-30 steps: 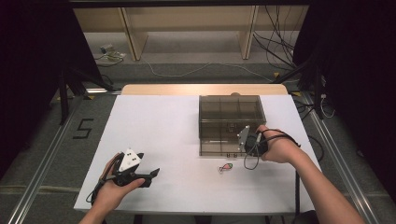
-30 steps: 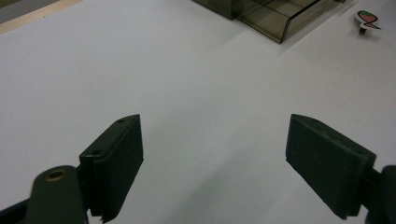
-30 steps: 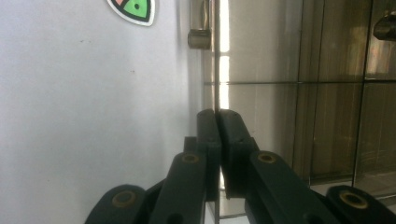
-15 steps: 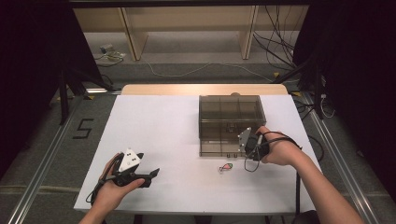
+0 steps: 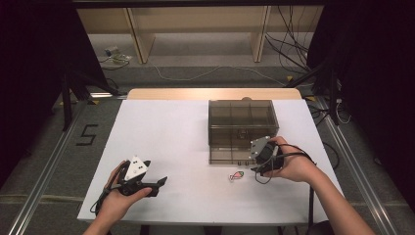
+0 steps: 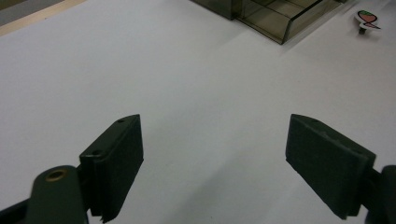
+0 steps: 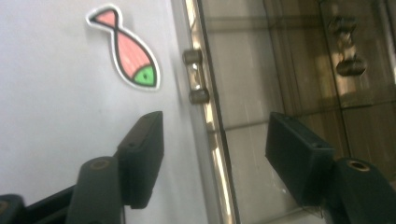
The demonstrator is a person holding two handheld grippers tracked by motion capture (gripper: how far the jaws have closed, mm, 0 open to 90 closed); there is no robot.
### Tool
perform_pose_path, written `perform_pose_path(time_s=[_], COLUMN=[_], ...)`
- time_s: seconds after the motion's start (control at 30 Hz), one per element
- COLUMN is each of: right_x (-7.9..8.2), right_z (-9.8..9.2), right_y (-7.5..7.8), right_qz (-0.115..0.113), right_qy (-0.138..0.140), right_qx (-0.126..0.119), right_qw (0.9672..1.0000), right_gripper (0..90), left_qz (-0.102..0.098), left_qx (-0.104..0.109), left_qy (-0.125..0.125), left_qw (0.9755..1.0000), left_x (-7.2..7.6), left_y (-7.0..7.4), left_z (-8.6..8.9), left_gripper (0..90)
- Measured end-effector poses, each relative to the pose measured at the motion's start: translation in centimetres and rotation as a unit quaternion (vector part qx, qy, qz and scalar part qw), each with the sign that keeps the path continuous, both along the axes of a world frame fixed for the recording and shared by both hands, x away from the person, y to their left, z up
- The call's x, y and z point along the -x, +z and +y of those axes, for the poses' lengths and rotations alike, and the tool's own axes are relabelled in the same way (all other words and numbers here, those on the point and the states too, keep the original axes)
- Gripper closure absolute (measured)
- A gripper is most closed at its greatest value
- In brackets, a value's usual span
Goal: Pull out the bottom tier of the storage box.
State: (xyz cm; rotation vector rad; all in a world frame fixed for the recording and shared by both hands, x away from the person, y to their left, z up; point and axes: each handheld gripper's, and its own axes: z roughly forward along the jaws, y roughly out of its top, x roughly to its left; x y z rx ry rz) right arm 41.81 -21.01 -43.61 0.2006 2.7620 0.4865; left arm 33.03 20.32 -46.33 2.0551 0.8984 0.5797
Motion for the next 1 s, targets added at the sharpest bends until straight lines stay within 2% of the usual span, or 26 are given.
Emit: perform_pose_path(time_s=[0.23, 0.37, 0.63, 1.0], right_x=[0.9, 1.6, 2.6, 3.0], right_z=[0.5, 1.0, 2.1, 2.5], right_y=[0.3, 0.2, -0.5, -1.1], right_qz=[-0.013, -0.015, -0.02, -0.019], right_qy=[0.011, 0.018, 0.027, 0.034], right_qx=[-0.051, -0.061, -0.059, -0.08], right_qw=[0.9986, 0.9979, 0.9977, 0.996], right_gripper=[33.4, 32.4, 31.9, 32.1], left_qz=[0.001, -0.001, -0.001, -0.003], left_qx=[-0.001, -0.001, -0.002, -0.003], left_qy=[-0.001, 0.0, 0.0, -0.002], left_qw=[1.0, 1.0, 1.0, 1.0], left_x=[0.0, 0.0, 0.1, 0.2], left_y=[0.0, 0.0, 0.0, 0.0], left_z=[0.0, 0.0, 0.0, 0.0], left_gripper=[19.1, 19.1, 19.2, 19.2])
